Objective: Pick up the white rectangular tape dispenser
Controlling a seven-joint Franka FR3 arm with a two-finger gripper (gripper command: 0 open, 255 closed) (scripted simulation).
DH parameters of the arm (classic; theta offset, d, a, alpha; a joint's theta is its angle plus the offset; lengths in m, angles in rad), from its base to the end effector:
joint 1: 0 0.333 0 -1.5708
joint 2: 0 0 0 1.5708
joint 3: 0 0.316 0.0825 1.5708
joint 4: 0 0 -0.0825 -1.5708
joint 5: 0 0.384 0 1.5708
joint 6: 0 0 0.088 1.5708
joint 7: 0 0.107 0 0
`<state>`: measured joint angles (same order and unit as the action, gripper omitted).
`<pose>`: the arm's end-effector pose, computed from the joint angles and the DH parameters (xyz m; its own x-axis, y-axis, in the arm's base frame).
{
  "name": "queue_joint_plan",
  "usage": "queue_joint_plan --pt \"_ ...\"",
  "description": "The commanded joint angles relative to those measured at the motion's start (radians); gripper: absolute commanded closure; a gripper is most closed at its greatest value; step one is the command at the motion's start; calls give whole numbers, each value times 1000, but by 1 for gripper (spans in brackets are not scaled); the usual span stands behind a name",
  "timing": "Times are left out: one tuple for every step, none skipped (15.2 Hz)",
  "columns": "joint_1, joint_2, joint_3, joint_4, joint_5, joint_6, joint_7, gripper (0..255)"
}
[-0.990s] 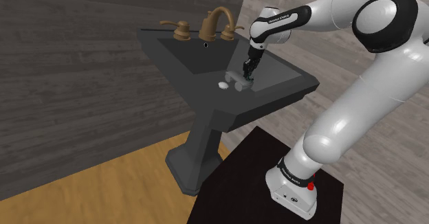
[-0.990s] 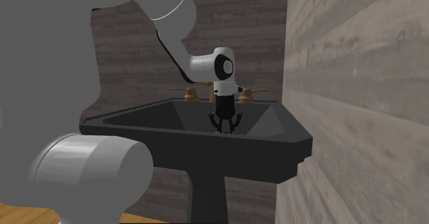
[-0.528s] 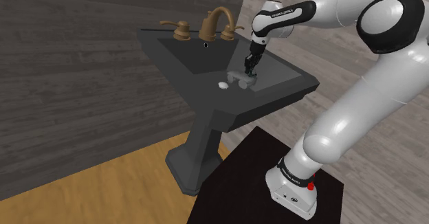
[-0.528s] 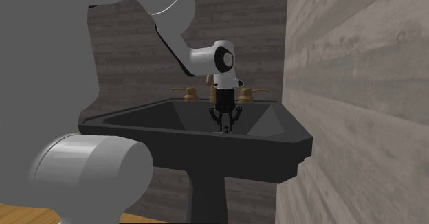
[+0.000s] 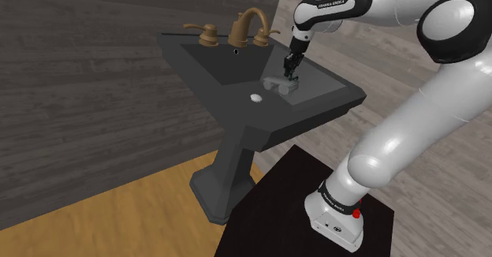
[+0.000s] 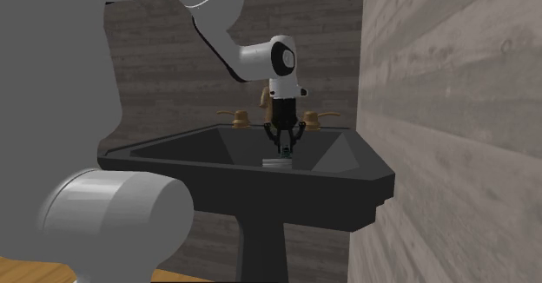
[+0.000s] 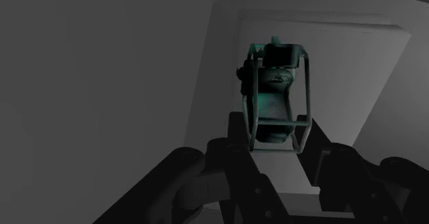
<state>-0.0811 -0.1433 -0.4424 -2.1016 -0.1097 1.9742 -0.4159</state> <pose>0.4393 -0.2694 0.4759 0.9980 -0.0610 -0.0136 -0.0604 -0.9975 0.0375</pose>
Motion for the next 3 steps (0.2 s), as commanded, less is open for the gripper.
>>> queue_joint_plan --pt "0 -6 1 21 -1 -26 0 255" --pt "0 -6 1 23 -1 -28 0 255" --pt "0 -6 1 23 -1 -28 0 255"
